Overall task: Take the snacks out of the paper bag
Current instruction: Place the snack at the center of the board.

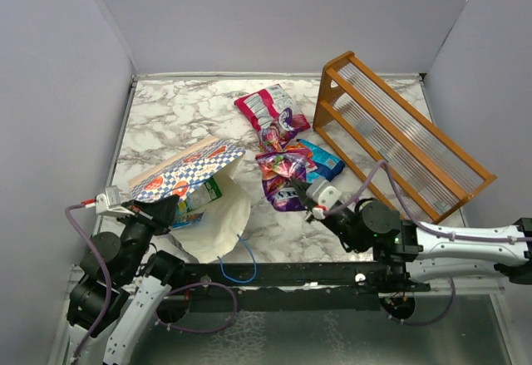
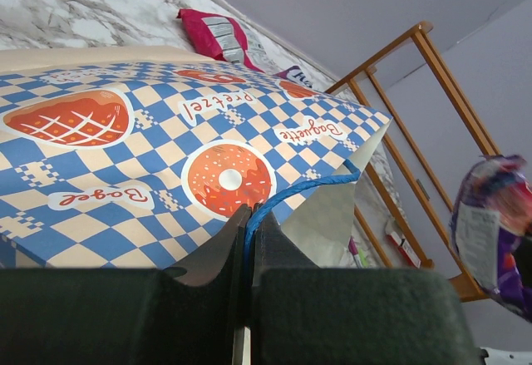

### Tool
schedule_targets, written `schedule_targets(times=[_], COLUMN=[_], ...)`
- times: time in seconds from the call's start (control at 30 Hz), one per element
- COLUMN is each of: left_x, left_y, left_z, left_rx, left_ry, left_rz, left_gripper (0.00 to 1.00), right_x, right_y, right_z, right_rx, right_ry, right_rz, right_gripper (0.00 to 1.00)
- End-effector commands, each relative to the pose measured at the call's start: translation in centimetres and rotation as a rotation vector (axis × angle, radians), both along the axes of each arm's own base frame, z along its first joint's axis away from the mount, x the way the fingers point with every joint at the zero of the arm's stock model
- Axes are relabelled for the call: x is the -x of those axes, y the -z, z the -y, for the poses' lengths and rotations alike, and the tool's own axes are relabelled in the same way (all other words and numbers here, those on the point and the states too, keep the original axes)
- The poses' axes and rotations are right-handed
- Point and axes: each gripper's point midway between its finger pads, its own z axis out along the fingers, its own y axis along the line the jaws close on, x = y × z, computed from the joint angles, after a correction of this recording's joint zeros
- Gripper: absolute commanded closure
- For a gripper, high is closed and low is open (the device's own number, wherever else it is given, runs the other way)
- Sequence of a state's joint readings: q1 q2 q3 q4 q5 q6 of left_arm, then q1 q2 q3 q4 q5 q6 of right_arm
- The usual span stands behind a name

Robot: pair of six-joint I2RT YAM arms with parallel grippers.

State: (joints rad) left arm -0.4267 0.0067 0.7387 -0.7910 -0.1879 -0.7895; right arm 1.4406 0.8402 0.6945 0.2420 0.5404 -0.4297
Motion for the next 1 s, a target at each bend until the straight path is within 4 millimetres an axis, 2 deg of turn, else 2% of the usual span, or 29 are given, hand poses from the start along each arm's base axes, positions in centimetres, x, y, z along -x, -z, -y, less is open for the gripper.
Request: schedule_targets(times=[0.0,0.23,0.37,0.47,0.57,0.7,0.97], left_x=[-0.1,-0.5,-0.4,-0.4,-0.6,-1.0,-1.1], left_y=[-0.3,-2.7,-3.8,-4.0,-4.0,-3.9,-4.1], left_z=[-0.4,0.1,0.2,-0.4,-0.5,0.1,-0.2], left_rx=[0.006,-0.055,-0.098,-0.131,-0.133,-0.142,-0.164], left_ry=[-0.021,0.011,0.031,0.008,-0.003,0.013,-0.011], left_rz=[0.02,0.11,0.175,0.207,0.223,0.244,0.256], left_gripper=[1.0,1.0,1.0,1.0,1.0,1.0,1.0], right_x=[-4.8,-9.9,-10.8,-11.3,-12.7,-15.6,-20.5], right_y=[1.3,9.4,14.2,16.3,17.4,18.0,17.1], right_z=[3.9,4.1,3.6,3.9,4.3,5.9,6.2], right_rx=[-0.103,-0.114,-0.081,-0.059,-0.057,-0.05,-0.019], right_ry=[0.404,0.518,0.564,0.597,0.609,0.681,0.732], right_rz=[-0.147,-0.47,-0.617,-0.652,-0.66,-0.664,-0.597], right_gripper=[0.99,0.99,0.99,0.99,0.99,0.99,0.99])
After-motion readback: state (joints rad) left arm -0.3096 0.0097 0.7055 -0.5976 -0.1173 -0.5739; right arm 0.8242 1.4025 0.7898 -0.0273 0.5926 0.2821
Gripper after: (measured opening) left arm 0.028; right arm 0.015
